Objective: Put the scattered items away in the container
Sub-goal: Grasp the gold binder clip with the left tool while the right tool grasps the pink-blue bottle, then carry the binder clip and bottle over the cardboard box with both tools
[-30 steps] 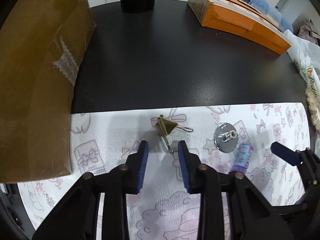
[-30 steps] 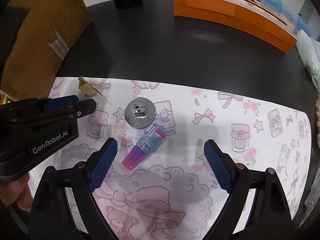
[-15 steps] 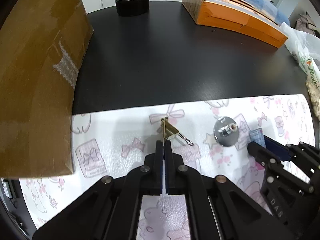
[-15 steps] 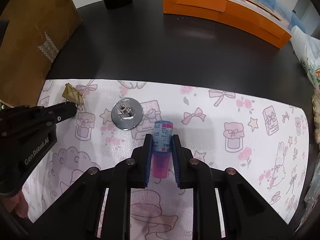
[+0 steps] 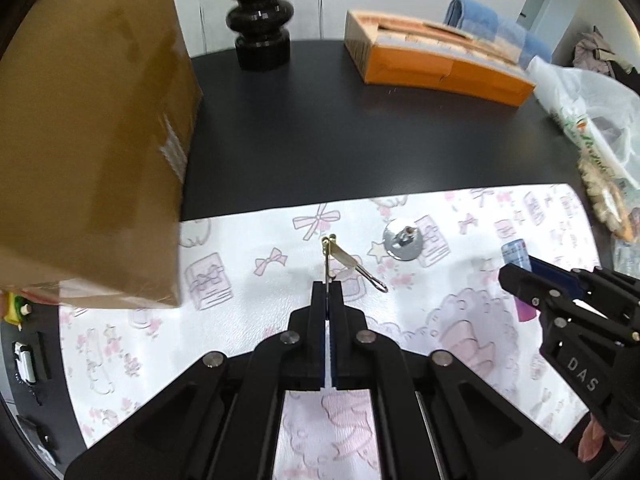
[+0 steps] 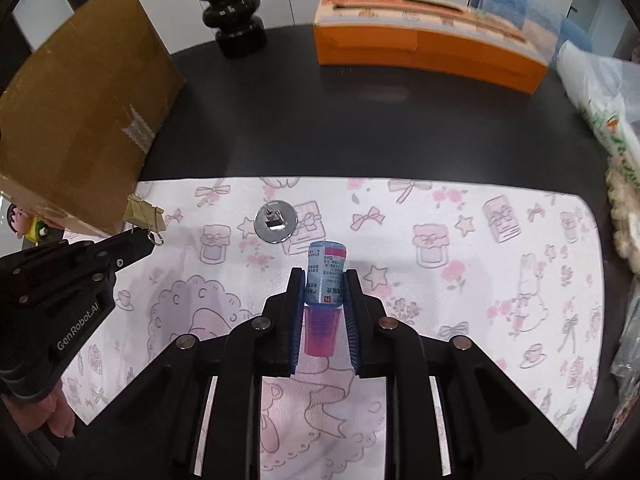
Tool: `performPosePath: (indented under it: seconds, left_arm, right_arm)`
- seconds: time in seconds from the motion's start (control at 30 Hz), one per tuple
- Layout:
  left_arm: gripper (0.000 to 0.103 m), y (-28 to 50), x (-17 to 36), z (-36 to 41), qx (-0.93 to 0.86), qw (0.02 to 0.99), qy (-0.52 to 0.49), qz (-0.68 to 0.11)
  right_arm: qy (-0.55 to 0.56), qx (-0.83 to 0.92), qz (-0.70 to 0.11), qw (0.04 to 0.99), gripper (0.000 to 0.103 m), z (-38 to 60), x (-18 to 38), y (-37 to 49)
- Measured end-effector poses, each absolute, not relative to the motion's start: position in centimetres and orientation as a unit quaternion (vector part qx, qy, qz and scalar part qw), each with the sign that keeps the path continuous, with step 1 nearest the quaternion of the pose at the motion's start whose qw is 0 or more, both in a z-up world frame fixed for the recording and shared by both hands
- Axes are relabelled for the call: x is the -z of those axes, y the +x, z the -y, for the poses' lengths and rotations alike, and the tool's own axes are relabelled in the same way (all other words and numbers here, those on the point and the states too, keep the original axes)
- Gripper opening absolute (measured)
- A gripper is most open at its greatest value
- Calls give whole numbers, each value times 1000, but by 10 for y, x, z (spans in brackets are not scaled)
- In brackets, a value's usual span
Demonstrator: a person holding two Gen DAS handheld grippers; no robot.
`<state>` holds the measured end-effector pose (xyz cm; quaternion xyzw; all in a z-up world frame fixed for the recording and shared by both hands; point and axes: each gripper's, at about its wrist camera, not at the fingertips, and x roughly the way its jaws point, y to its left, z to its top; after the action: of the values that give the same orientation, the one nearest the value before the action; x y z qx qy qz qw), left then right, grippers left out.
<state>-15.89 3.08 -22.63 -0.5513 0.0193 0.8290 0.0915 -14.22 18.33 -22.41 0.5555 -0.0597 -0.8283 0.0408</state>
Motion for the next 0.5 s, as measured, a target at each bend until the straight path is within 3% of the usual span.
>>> performPosePath:
  seconds: [0.5]
  left_arm:
    - [1,-117,150,-15,-857,103,-505,10]
  right_arm:
    - [497,866,33,42,19,-163,136,-105]
